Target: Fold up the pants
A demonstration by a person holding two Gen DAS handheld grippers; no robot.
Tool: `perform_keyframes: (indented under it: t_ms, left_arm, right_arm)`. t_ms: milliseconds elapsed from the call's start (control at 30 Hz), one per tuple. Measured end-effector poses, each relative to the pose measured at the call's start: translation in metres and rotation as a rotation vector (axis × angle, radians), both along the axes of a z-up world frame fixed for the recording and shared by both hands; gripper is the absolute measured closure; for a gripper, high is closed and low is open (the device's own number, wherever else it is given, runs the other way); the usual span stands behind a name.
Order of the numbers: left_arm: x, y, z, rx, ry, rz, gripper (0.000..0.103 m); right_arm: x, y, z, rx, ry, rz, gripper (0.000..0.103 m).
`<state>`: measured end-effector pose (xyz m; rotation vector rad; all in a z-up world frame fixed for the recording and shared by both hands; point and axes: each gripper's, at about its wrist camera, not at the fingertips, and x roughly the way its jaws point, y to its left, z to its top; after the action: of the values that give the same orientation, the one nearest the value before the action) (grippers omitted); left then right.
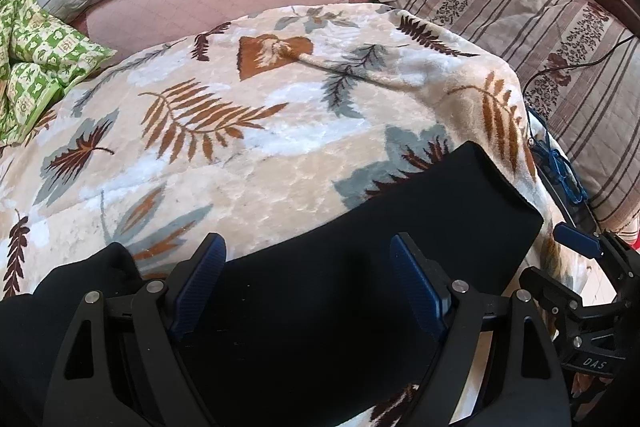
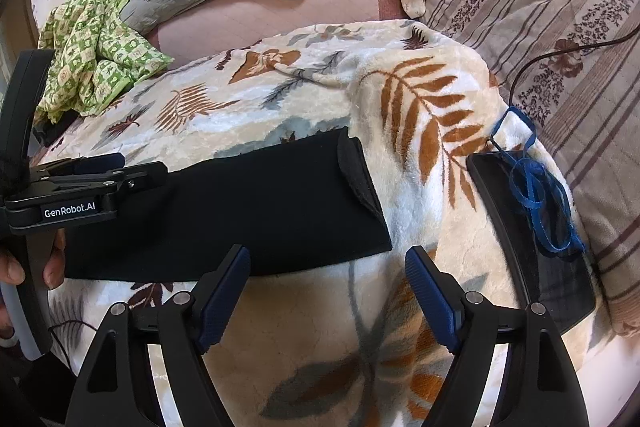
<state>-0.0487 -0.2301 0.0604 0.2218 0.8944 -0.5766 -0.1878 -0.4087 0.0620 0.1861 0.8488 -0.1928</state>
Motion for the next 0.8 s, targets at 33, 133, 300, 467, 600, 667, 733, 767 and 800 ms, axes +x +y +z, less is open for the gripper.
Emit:
perform_keyframes:
  t_ms: [33, 133, 300, 467, 600, 667, 733, 767, 800]
  left_arm:
    - [0.0, -0.001, 0.0, 0.0, 0.0, -0.003, 0.018]
    - [-0.001, -0.003, 0.001, -0.001, -0.002, -0.006, 0.018]
    - [-0.001, -0.003, 0.002, 0.0, -0.002, -0.004, 0.018]
    - [0.0, -0.004, 0.002, -0.011, 0.008, -0.007, 0.018]
    - [0.006, -0.007, 0.0, -0.04, 0.056, -0.032, 0.018]
    - [0.01, -0.011, 0.0, -0.065, 0.089, -0.053, 0.018]
    - [0.015, -0.02, -0.001, -0.09, 0.126, -0.091, 0.018]
    - [0.017, -0.028, -0.001, -0.103, 0.149, -0.123, 0.018]
    - [0.018, -0.034, -0.001, -0.11, 0.162, -0.153, 0.018]
  right_arm:
    - [0.0, 0.0, 0.0, 0.0, 0.0, 0.001, 0.022]
    - [0.0, 0.0, 0.0, -0.001, 0.0, 0.0, 0.022]
    - [-0.001, 0.001, 0.001, -0.01, 0.002, 0.0, 0.022]
    - [-0.001, 0.001, 0.001, -0.009, 0.004, 0.005, 0.022]
    - [-0.001, -0.002, -0.001, 0.037, 0.007, 0.016, 0.022]
    - [-0.001, -0.005, -0.003, 0.063, 0.006, 0.013, 0.022]
    - [-0.001, -0.01, -0.005, 0.101, 0.001, 0.003, 0.022]
    - [-0.001, -0.012, -0.006, 0.116, 0.0, -0.002, 0.022]
    - [-0.001, -0.015, -0.007, 0.136, -0.002, -0.01, 0.022]
